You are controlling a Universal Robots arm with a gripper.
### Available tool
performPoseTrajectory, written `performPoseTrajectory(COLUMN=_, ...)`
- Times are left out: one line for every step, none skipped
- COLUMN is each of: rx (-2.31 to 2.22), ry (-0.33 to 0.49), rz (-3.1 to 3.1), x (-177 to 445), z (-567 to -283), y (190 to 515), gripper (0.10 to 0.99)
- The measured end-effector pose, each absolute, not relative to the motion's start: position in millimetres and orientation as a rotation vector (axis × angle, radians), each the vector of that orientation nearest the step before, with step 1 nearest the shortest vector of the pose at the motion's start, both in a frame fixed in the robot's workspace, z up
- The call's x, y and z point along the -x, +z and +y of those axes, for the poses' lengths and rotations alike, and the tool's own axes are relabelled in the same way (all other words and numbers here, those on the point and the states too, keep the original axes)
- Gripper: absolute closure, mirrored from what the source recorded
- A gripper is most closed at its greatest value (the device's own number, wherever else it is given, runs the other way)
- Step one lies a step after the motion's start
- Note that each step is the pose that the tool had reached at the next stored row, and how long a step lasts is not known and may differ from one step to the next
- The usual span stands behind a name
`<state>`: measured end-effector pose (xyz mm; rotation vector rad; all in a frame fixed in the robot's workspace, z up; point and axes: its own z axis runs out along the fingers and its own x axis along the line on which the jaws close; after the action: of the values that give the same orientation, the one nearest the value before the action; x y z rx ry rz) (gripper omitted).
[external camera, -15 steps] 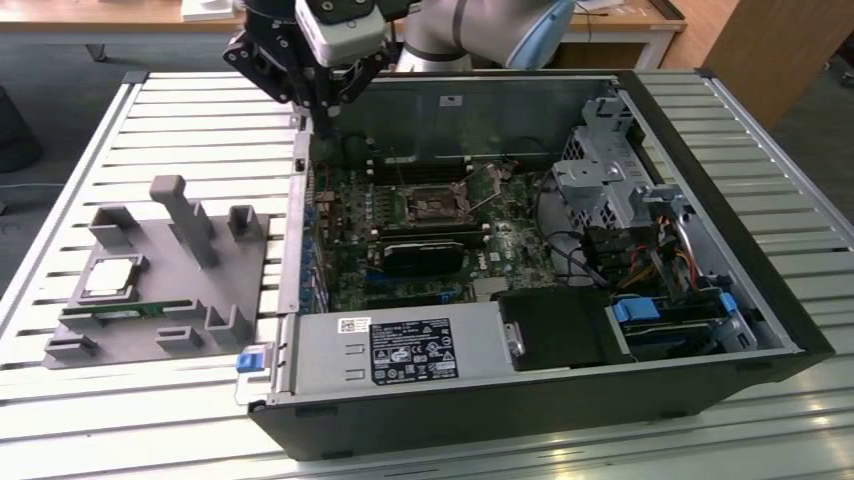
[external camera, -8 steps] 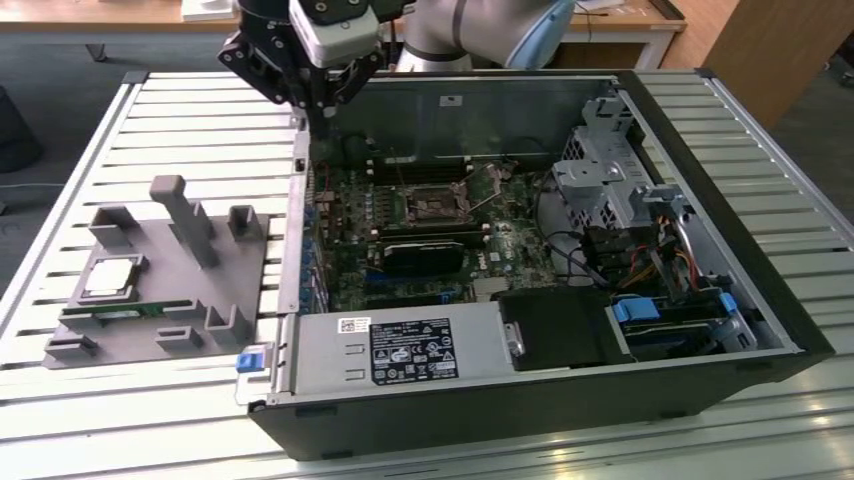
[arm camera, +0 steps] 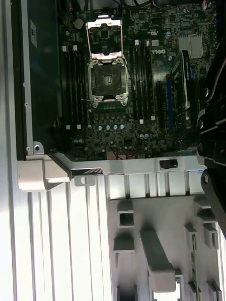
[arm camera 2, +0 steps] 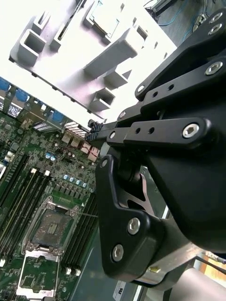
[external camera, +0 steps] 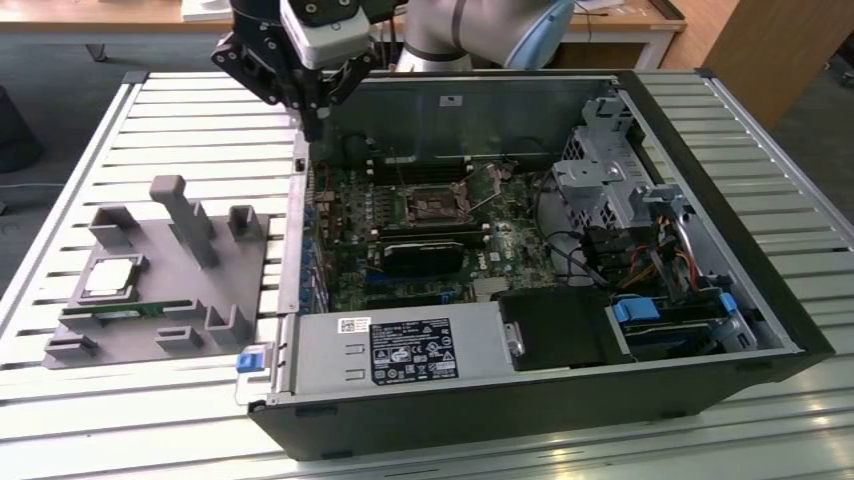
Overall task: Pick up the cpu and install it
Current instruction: 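Reach for the cpu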
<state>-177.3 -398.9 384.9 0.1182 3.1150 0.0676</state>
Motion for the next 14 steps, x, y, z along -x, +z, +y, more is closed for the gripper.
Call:
performPoseTrajectory(rx=-0.118, ry=0.068, rz=3.115, x=178.7, z=-398.9, y=384.8, gripper=0.980)
performPoseTrajectory(rx=-0.118, ry=0.068, rz=3.115, x=179.3, z=-398.9, y=384.7, gripper=0.980)
performPoseTrajectory(rx=-0.118, ry=0.068, rz=3.115, x=179.9, z=-398.9, y=384.6, gripper=0.980)
performPoseTrajectory(rx=-0.118, ry=0.068, rz=3.115, x=180.4, z=-398.9, y=384.5, gripper=0.980)
performPoseTrajectory(rx=-0.118, ry=0.068, rz=3.115, x=180.9, z=-398.9, y=384.4, gripper=0.980)
performPoseTrajectory(rx=-0.118, ry=0.068, rz=3.115, x=181.5, z=-398.9, y=384.3, gripper=0.980)
performPoseTrajectory(rx=-0.118, ry=0.068, rz=3.115, x=182.0, z=-398.9, y=384.2, gripper=0.980)
performPoseTrajectory(rx=-0.118, ry=0.068, rz=3.115, x=182.6, z=-398.9, y=384.2, gripper=0.980)
performPoseTrajectory(rx=-0.118, ry=0.068, rz=3.115, x=183.2, z=-398.9, y=384.1, gripper=0.980)
performPoseTrajectory(rx=-0.118, ry=0.068, rz=3.115, x=183.9, z=-398.9, y=384.0, gripper=0.980)
performPoseTrajectory(rx=-0.118, ry=0.068, rz=3.115, x=184.5, z=-398.9, y=383.9, gripper=0.980)
performPoseTrajectory(rx=-0.118, ry=0.068, rz=3.115, x=185.1, z=-398.9, y=383.8, gripper=0.980)
performPoseTrajectory(rx=-0.118, ry=0.068, rz=3.115, x=185.6, z=-398.9, y=383.7, gripper=0.980)
performPoseTrajectory(rx=-0.118, ry=0.068, rz=3.115, x=186.1, z=-398.9, y=383.7, gripper=0.980)
